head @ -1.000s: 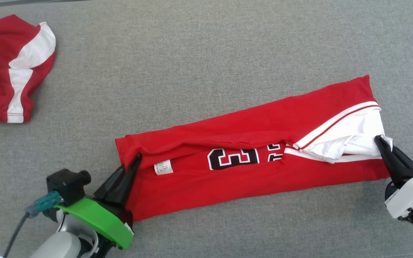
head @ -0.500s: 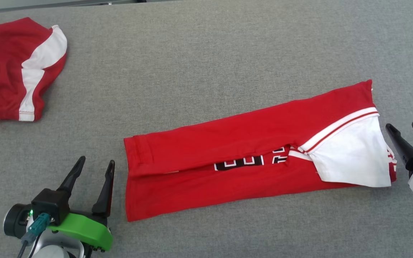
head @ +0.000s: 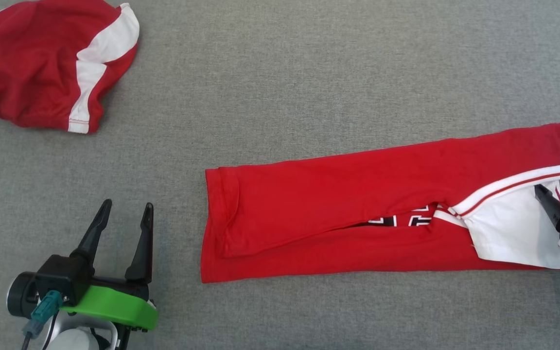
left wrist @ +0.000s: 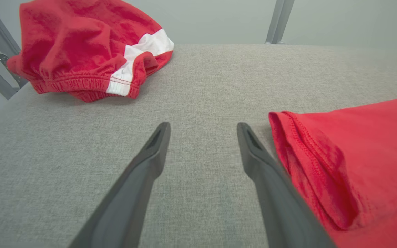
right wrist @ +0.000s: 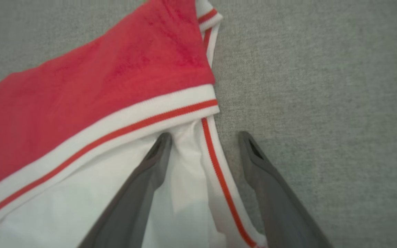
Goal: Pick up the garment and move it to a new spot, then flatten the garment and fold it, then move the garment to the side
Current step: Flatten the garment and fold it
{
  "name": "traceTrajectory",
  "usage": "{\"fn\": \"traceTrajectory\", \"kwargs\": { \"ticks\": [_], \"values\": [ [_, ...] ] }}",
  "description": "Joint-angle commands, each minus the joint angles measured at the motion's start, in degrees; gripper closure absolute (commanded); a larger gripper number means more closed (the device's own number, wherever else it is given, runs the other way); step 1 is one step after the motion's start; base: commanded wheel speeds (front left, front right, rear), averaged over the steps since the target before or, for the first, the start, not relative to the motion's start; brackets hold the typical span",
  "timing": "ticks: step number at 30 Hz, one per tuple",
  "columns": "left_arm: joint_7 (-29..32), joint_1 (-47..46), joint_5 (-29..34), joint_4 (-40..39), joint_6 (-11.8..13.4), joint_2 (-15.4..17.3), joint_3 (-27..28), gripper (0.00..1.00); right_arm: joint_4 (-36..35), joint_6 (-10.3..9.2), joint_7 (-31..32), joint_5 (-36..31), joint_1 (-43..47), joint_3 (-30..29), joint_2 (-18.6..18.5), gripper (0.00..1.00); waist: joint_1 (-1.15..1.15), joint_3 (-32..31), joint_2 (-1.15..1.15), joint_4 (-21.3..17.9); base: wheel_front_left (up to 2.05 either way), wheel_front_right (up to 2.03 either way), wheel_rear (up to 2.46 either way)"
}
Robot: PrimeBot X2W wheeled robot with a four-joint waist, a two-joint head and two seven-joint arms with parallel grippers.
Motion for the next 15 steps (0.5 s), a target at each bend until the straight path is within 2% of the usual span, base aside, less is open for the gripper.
{"fn": "traceTrajectory", "kwargs": {
  "ticks": [1, 3, 4, 5, 10, 15],
  "values": [
    [-0.2, 0.7, 0.7, 0.2, -0.4, -0.5, 0.4, 0.0, 1.3, 0.02, 0.9, 1.0, -0.2, 0.6, 0.7, 0.0, 0.0, 0.5, 0.39, 1.2, 0.0, 0.0, 0.0],
    [-0.2, 1.0, 1.3, 0.5, -1.1, -1.0, 1.4, 0.0, 2.4, 0.11, 2.4, 3.6, -0.5, 1.5, 1.4, 0.02, 0.0, 0.4, 0.39, 1.4, 0.0, 0.0, 0.0],
    [-0.2, 1.2, 1.5, 0.6, -1.4, -1.3, 1.9, 0.0, 2.6, 0.13, 3.0, 5.2, -0.7, 1.7, 1.6, 0.65, 0.0, 0.3, 0.39, 1.5, 0.0, 0.0, 0.0],
    [-0.2, 1.4, 1.7, 0.8, -1.7, -1.7, 2.4, 0.0, 2.7, 0.21, 3.8, 6.8, -0.7, 1.7, 1.6, 1.0, 0.0, 0.2, 0.39, 1.6, 0.0, 0.0, 0.0],
    [-0.2, 2.8, 2.6, 2.3, -4.0, -2.6, 4.3, 0.0, 3.1, 0.0, 4.6, 11.7, -1.2, -3.3, -0.9, 1.0, 0.0, -1.0, 0.39, 1.3, 0.0, 0.0, 0.0],
    [-0.2, 3.2, 3.8, 3.7, -6.1, -3.8, 4.9, 0.0, 5.3, -0.03, 5.9, 12.3, -1.0, -13.1, -3.9, 1.0, 0.0, -2.5, 0.39, 0.8, 0.0, 0.0, 0.0]
  ]
}}
